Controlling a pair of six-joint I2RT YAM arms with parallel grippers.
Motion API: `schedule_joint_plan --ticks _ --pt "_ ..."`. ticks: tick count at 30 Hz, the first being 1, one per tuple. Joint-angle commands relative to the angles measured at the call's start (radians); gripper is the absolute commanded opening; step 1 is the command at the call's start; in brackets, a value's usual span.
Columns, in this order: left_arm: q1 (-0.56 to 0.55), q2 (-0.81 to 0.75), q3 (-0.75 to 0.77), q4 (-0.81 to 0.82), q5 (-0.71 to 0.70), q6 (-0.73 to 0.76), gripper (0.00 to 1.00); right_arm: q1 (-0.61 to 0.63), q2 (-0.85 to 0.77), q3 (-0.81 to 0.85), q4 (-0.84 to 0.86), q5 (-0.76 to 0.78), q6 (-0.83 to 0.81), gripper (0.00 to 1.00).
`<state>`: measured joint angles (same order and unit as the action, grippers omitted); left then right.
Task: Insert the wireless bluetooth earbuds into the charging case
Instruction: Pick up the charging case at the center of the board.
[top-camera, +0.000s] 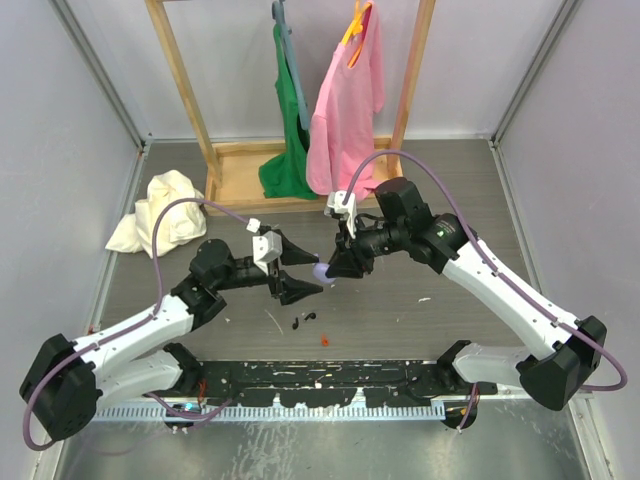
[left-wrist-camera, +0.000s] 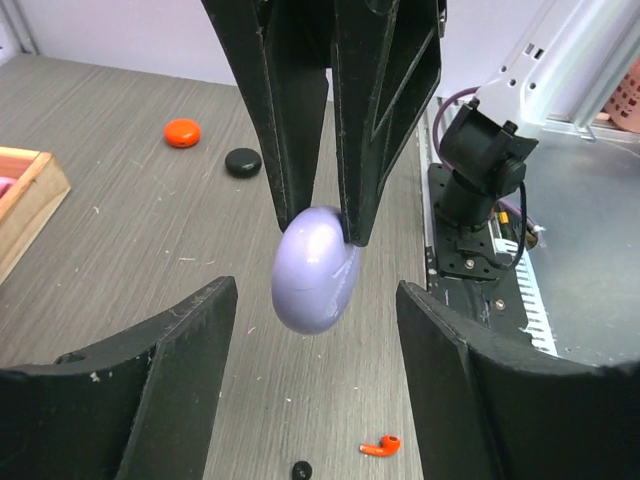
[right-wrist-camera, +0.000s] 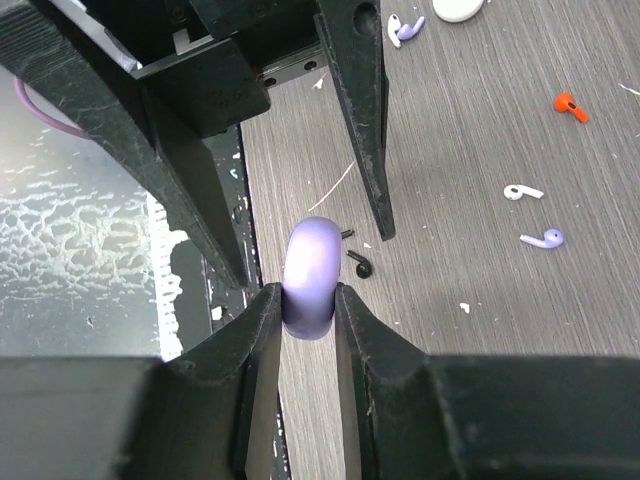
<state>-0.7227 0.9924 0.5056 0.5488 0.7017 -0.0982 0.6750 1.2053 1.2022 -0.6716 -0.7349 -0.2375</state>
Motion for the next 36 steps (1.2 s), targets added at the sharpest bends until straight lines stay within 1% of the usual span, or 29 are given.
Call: schedule_joint_plan --ticks 1,4,10,22,29,32,36 --pt "0.030 0.026 0.038 0.149 0.115 -0.063 0.64 0.005 0.003 0.047 0.008 -0.017 -0.028 0.04" --pt "0.036 0.044 0.032 0.192 0.133 -0.094 0.57 0.005 0.008 0.048 0.013 -0.021 -0.031 0.04" --pt "0.052 0.074 0.026 0.225 0.151 -0.145 0.51 0.006 0.011 0.050 0.027 -0.034 -0.032 0.04" --pt "0.066 0.128 0.013 0.271 0.182 -0.226 0.46 0.005 0.010 0.046 0.059 -0.033 -0.029 0.04" --pt "0.072 0.137 0.011 0.268 0.194 -0.232 0.34 0.006 0.011 0.041 0.065 -0.031 -0.030 0.04" --pt "0.075 0.139 0.005 0.268 0.195 -0.238 0.33 0.006 0.004 0.037 0.071 -0.026 -0.031 0.04" --pt "0.078 0.138 -0.002 0.269 0.194 -0.245 0.35 0.005 0.002 0.034 0.079 -0.026 -0.030 0.04"
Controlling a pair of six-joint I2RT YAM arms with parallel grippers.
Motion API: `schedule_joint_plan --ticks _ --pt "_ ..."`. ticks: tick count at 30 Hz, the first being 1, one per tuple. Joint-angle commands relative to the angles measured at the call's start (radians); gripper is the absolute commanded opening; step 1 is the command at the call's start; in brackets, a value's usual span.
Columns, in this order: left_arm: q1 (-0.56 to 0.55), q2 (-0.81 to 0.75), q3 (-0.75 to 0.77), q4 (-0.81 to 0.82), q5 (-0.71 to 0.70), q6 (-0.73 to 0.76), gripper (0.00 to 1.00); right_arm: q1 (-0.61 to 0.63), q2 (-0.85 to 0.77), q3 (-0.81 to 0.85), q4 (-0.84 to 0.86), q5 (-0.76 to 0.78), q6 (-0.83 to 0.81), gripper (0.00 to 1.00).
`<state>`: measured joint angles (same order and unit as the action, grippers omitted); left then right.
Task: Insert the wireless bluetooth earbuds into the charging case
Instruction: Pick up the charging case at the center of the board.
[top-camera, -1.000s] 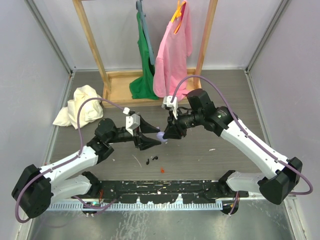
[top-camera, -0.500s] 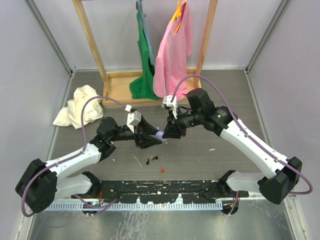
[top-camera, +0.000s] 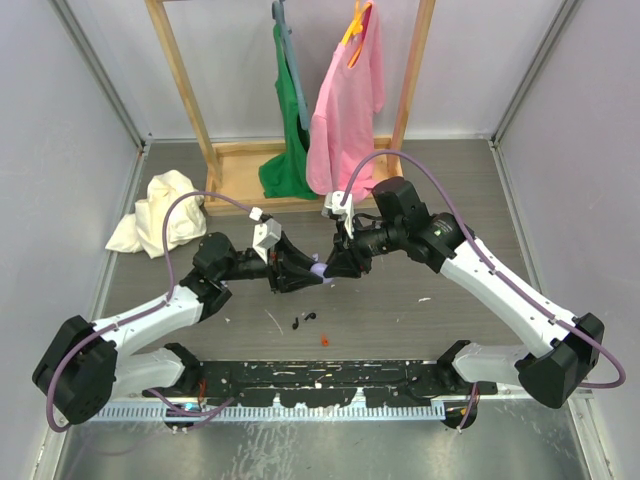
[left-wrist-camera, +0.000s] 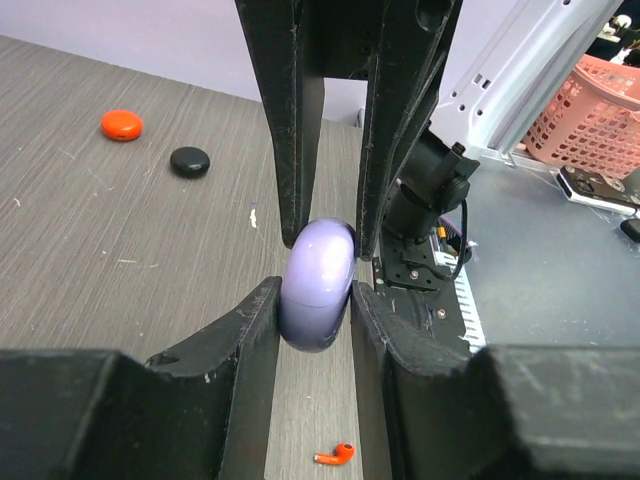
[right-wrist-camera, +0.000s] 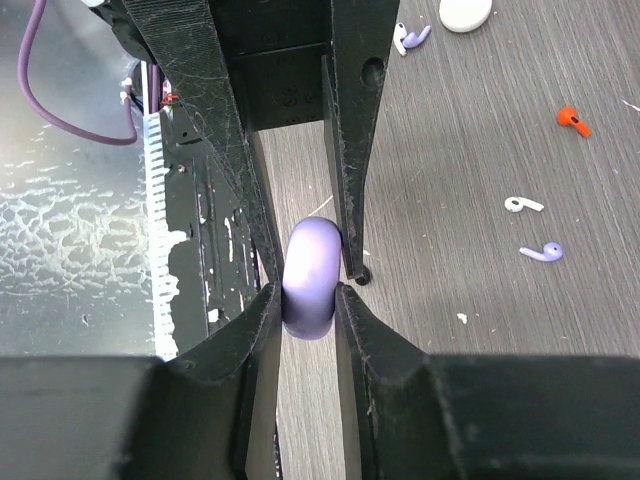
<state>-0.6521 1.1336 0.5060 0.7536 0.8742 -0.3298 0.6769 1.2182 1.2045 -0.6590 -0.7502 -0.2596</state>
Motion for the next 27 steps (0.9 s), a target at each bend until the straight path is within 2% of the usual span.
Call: schedule_joint_plan --ticks 1,16,20,27 --pt "0.008 -0.002 -0.003 0.065 0.023 -0.016 0.35 0.004 -0.011 0.031 0.068 -0.011 -0.007 0.04" --pt "0.009 -0.002 -0.010 0.090 0.050 -0.060 0.42 0.003 -0.014 0.019 0.088 -0.023 -0.004 0.04" --pt "0.011 0.002 -0.012 0.104 0.058 -0.068 0.36 0.003 -0.014 0.015 0.088 -0.016 -0.004 0.04" --pt "0.019 -0.008 -0.022 0.093 0.062 -0.069 0.17 0.003 -0.031 -0.004 0.110 -0.003 -0.002 0.05"
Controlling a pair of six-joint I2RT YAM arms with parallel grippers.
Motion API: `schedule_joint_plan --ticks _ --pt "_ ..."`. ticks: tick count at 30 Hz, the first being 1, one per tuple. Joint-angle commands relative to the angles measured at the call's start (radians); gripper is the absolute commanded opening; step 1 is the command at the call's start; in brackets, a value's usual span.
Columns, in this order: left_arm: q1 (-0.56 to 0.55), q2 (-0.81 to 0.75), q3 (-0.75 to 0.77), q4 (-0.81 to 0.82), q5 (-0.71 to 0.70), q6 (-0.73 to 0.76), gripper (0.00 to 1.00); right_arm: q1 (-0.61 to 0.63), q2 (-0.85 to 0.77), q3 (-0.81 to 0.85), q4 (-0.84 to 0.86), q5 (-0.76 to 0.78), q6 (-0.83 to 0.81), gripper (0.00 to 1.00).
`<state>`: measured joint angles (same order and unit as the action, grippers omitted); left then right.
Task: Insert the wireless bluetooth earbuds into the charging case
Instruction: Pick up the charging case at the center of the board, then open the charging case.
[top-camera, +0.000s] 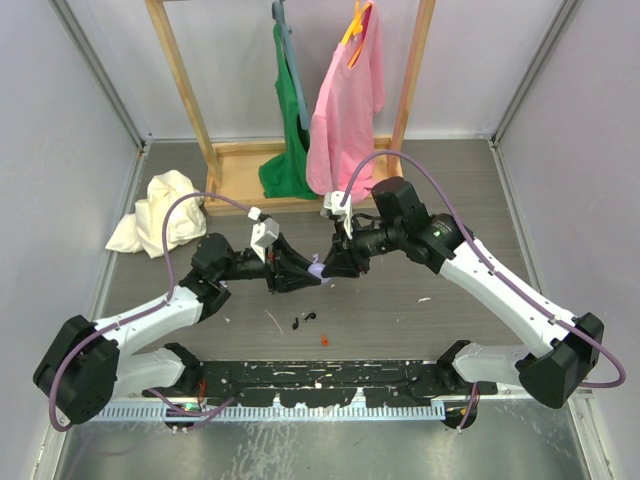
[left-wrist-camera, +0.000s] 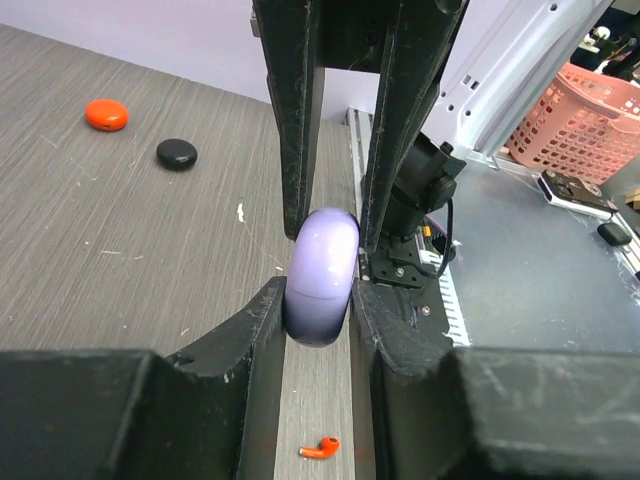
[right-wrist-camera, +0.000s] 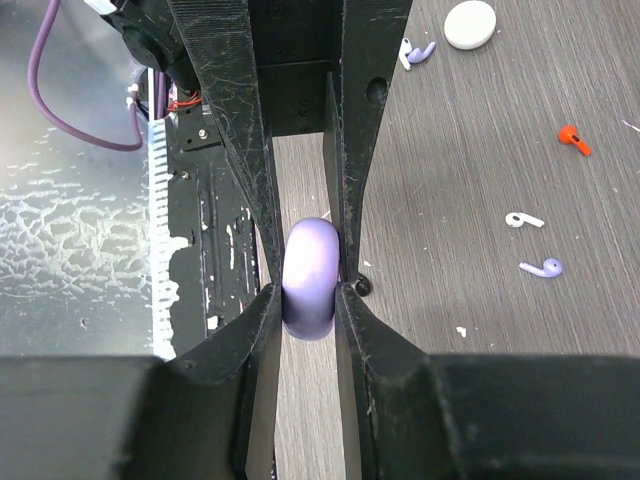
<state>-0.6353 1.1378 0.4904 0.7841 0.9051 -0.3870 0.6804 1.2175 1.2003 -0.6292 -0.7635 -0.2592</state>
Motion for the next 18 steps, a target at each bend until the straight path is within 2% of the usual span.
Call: schedule_joint_plan --ticks 1,5,9,14,18 --pt "0.002 -0.014 -0.008 0.060 0.031 -0.012 0.14 -0.001 -0.031 -0.002 0.083 0.010 -0.001 0.07" --pt "0.003 -0.024 -0.009 0.056 0.031 -0.008 0.01 0.001 -0.026 -0.006 0.096 -0.004 0.006 0.19" --pt "0.002 -0.036 -0.010 0.049 0.024 0.000 0.00 0.000 -0.023 -0.013 0.111 -0.010 0.014 0.38" --pt "0.003 -0.054 -0.017 0.049 0.010 0.005 0.00 0.000 -0.023 -0.023 0.131 -0.001 0.028 0.52" --pt "0.002 -0.077 -0.027 0.049 -0.007 0.009 0.00 -0.001 -0.018 -0.028 0.135 0.007 0.032 0.57"
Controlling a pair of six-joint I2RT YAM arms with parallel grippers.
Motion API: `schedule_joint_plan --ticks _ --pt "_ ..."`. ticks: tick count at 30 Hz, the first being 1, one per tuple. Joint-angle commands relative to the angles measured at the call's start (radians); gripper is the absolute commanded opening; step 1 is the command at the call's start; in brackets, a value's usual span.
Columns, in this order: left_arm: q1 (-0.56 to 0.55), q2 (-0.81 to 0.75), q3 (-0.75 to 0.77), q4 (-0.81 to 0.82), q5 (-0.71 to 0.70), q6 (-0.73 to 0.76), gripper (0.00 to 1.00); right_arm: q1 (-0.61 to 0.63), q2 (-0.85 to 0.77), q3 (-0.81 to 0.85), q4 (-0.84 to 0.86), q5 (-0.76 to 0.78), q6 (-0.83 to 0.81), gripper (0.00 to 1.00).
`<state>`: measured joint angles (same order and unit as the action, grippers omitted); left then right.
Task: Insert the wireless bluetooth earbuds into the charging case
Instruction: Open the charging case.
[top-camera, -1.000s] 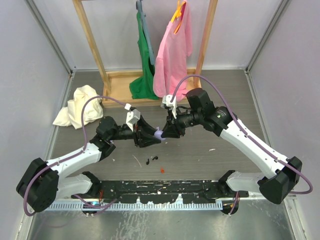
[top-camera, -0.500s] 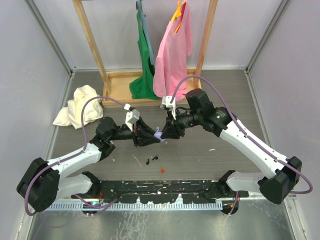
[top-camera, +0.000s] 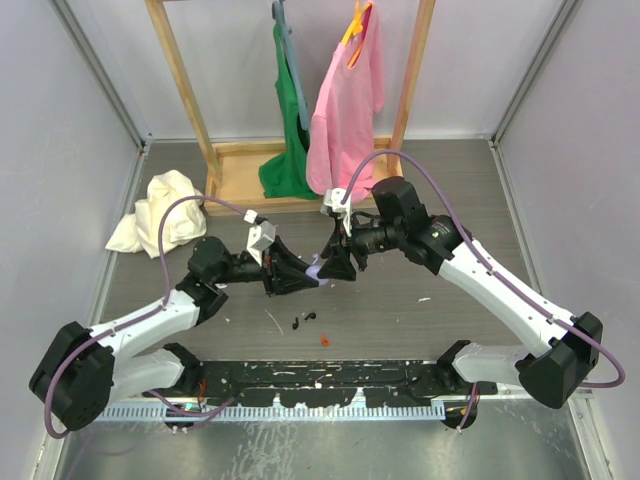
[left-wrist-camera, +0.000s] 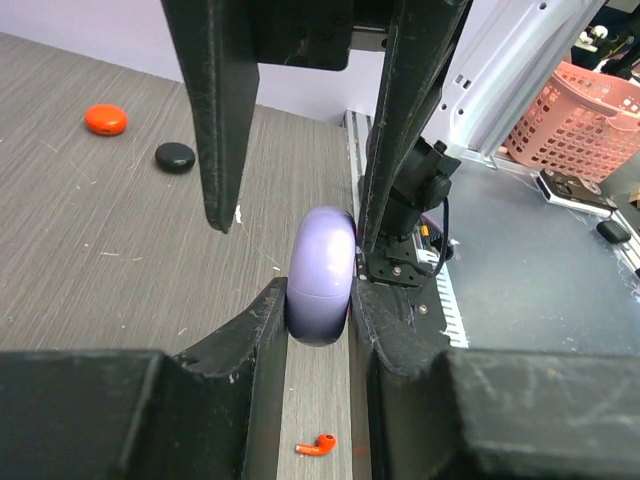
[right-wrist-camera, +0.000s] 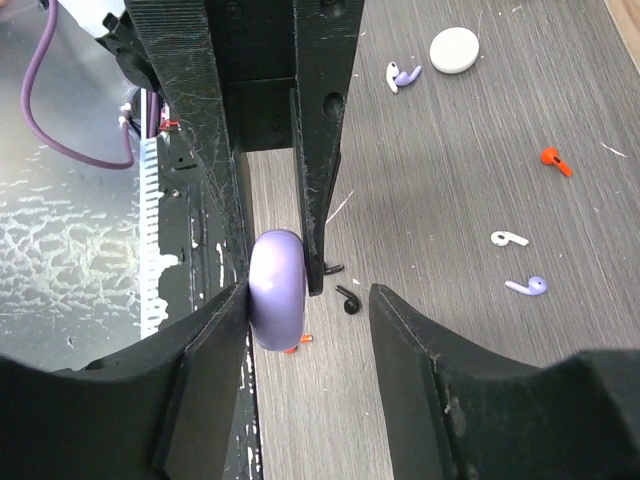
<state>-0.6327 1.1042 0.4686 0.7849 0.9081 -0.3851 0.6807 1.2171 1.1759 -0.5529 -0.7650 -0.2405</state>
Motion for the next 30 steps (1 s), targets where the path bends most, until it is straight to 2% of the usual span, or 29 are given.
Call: schedule_joint_plan --ticks 1,13,20,30 --pt "-0.001 -0.047 -0.006 0.046 -0.015 0.009 0.00 0.001 -0.017 -0.004 0.059 0.007 0.013 0.58" --pt "-0.001 -0.078 -0.014 0.005 -0.040 0.028 0.00 0.005 0.000 -0.002 0.060 0.054 0.023 0.61" --pt "-0.001 -0.119 -0.023 -0.101 -0.038 0.090 0.00 0.004 -0.024 -0.005 0.111 0.145 0.074 0.61" --pt "0.000 -0.163 -0.044 -0.118 -0.080 0.098 0.00 0.002 -0.038 -0.021 0.172 0.183 0.128 0.62"
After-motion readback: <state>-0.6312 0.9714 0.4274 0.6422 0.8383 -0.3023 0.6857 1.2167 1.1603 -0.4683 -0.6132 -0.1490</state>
